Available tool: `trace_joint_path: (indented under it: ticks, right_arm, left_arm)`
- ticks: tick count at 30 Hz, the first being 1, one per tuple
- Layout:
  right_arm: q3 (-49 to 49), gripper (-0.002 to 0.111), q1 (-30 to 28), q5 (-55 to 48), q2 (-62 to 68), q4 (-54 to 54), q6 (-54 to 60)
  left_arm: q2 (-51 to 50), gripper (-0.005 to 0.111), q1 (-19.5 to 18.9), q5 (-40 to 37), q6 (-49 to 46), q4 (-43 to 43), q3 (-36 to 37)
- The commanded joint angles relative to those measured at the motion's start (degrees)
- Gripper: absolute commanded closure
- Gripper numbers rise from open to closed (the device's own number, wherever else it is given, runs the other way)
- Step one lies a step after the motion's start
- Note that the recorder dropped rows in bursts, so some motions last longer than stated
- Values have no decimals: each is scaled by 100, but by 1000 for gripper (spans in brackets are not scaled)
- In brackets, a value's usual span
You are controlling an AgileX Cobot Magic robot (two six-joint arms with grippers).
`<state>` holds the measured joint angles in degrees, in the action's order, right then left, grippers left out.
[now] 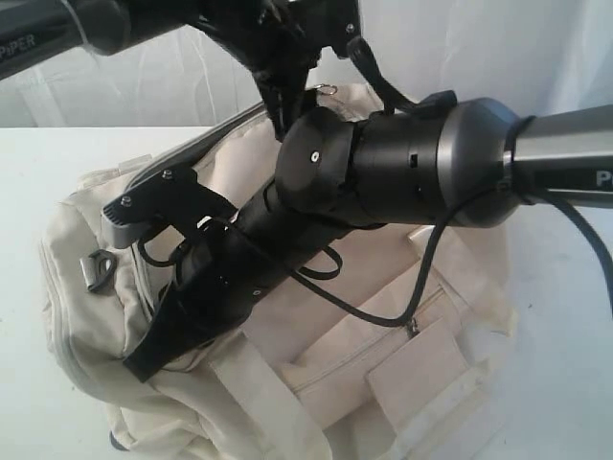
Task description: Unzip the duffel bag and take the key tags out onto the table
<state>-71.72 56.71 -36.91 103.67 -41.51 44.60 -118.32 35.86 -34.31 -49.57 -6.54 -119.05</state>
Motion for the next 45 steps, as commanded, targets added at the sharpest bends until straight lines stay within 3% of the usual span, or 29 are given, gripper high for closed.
trace_joint_path:
  ticks: [1, 4, 8, 11, 13, 19, 24, 29, 31, 35, 38, 41, 44, 45]
  right_arm:
    - [45, 108, 34, -331, -18, -19, 11]
    - [45, 103, 34, -331, -18, -19, 21]
    - [45, 83, 34, -344, -18, -19, 21]
    - [45, 62, 34, -345, -44, 9, 21]
    - [45, 56, 34, -379, -103, 38, 9]
    - [45, 56, 9, -352, -592, 614, -311]
    - [45, 56, -111, -392, -1012, 2062, -1495]
    - [45, 56, -324, -441, -1476, 2477, -1718]
    - [45, 60, -518, -154, -1688, 2921, -2282]
    - [34, 70, -1177, 663, -2052, 3317, -2690]
    - [-325, 70, -1864, 654, -1905, 3289, -2690]
    - [-1092, 70, -2471, 119, -1339, 2675, -2539]
    - [-2670, 70, -3153, -604, -30, 985, -1339]
    - [-2885, 70, -3223, -604, 138, 864, -1242]
  left_arm:
    - [372, 61, -69, -1354, 611, -833, -41]
    - [548, 79, -122, -2074, 611, -830, -41]
    - [700, 104, -260, -2484, 698, -596, -31]
    - [771, 107, -496, -2689, 952, -195, -31]
    - [811, 107, -781, -2955, 952, 285, -31]
    - [823, 107, -1869, -3565, 703, 2258, -31]
    - [823, 107, -2421, -3565, 618, 3212, -31]
    - [713, 107, -2473, -3478, 594, 3384, -31]
    - [614, 107, -2473, -3372, 594, 3481, -31]
    - [397, 107, -2473, -3330, 594, 3501, -31]
    - [308, 107, -2473, -3315, 427, 3501, -31]
    - [298, 107, -2473, -3200, 122, 3515, -31]
    - [298, 107, -2487, -3072, -25, 3515, -31]
    - [298, 107, -2487, -3072, -51, 3515, -31]
